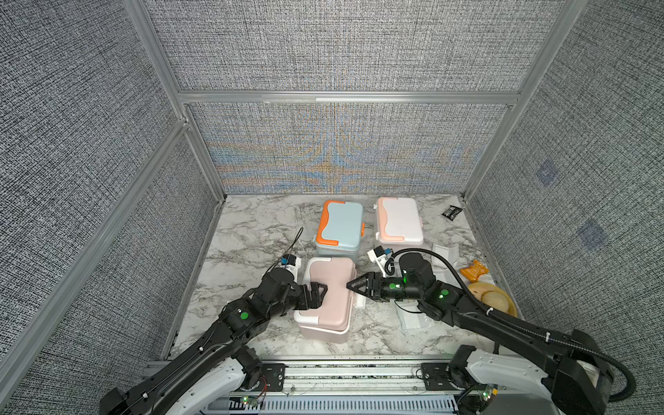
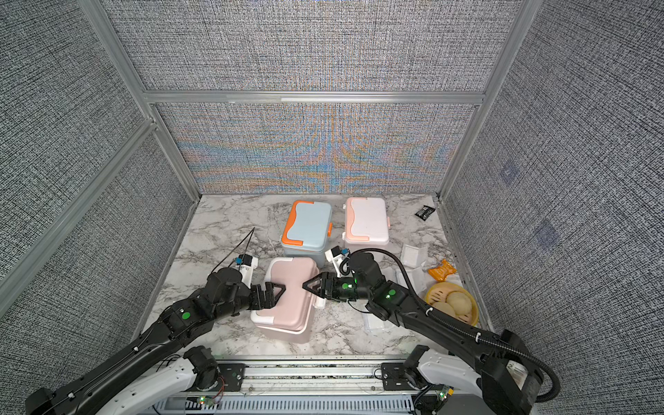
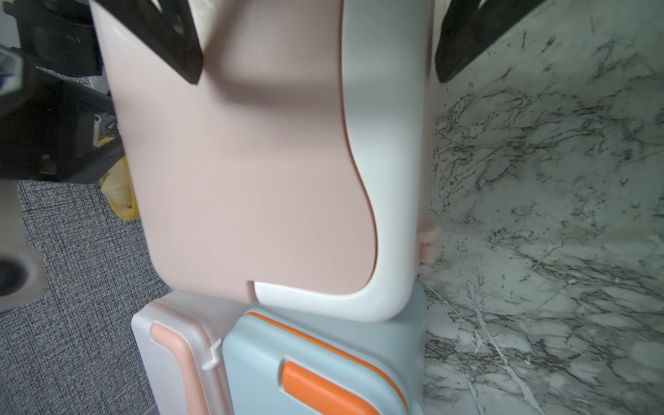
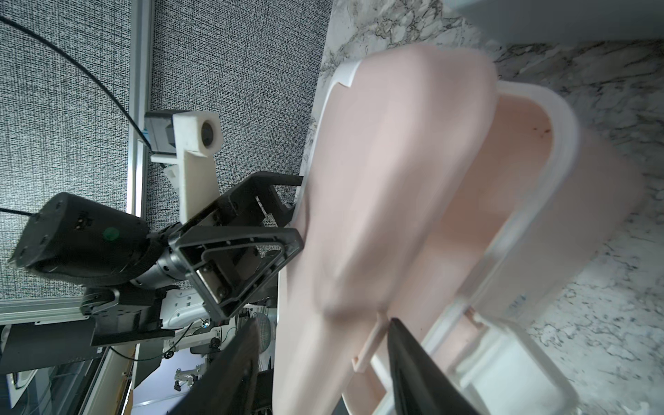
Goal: Open first aid kits and take out gauze
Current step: Open the lid of the first aid kit.
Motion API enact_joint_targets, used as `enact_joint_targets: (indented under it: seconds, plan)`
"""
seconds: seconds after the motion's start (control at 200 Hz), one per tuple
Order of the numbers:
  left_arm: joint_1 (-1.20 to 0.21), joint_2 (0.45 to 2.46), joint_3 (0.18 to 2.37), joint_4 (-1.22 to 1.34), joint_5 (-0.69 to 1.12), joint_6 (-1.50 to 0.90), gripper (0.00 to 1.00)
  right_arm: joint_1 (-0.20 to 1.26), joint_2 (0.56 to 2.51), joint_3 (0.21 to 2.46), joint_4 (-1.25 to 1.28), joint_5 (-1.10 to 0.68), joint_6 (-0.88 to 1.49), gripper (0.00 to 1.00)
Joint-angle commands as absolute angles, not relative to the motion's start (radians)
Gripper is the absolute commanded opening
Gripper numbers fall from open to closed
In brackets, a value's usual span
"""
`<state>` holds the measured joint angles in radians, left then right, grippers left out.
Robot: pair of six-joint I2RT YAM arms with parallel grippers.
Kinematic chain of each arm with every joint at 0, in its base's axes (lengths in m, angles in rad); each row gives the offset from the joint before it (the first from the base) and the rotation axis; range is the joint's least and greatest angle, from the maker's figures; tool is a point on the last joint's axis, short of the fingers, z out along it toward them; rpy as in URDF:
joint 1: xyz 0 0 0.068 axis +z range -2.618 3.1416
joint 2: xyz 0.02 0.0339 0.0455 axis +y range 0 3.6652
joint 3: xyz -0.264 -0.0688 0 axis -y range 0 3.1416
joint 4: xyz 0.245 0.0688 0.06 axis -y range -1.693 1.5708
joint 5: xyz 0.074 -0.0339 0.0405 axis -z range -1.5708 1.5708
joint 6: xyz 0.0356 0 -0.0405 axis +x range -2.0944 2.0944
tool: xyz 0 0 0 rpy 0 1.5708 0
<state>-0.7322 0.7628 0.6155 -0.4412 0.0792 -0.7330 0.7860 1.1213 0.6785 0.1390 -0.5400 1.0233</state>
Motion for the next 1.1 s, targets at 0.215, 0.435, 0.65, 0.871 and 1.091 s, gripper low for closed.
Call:
enact_joint_targets:
  seconds: [0.215,0.435,0.65,0.871,1.091]
  plan:
    - [-0.628,0.735,0.621,-0.423,0.252,-0.751,0.99,0.791,1.181,0.736,0.279,-0.613,1.073,0.58]
    - [-0.565,0.72,0.631,-0.41,0.331,-0.755,0.99,0.796,1.205,0.785,0.259,-0.617,1.066,0.58]
    - [-0.458,0.728,0.697,-0.519,0.351,-0.675,1.0,0.816,1.252,0.867,0.24,-0.624,1.055,0.58]
    - [-0.348,0.765,0.794,-0.585,0.39,-0.615,0.99,0.837,1.302,0.973,0.191,-0.627,1.029,0.58]
    - [-0.252,0.775,0.925,-0.657,0.432,-0.566,0.99,0.872,1.413,1.133,0.155,-0.634,1.005,0.58]
